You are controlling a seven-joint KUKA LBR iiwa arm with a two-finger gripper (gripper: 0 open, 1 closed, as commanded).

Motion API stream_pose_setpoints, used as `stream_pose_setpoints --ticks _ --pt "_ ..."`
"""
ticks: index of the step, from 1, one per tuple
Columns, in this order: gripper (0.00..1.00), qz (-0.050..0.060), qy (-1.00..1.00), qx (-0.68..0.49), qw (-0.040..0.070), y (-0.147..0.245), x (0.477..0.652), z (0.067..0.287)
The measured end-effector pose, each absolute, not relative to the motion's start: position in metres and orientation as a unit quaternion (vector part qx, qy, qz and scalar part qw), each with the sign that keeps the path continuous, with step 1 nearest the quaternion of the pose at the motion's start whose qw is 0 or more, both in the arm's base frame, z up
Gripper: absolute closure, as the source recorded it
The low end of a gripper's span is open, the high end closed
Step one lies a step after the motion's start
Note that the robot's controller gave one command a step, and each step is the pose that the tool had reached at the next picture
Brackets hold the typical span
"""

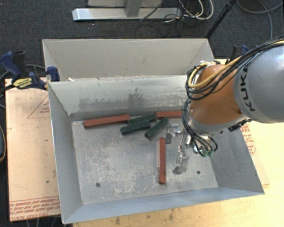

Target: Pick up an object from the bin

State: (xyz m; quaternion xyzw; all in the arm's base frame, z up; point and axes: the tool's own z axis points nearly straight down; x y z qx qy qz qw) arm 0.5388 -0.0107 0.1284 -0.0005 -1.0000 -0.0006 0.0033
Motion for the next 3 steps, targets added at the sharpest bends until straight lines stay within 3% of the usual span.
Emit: stream_pose_setpoints --ticks 1,2,3 --pt "0.00 -0.001 -0.988 0.156 0.002 0.025 0.524 0.068" --pt "1.00 -0.001 -0.988 0.155 -0.001 0.024 0.526 0.071" --pt "1.00 0.001 -0.932 0.363 -0.002 -0.006 0.501 0.144"
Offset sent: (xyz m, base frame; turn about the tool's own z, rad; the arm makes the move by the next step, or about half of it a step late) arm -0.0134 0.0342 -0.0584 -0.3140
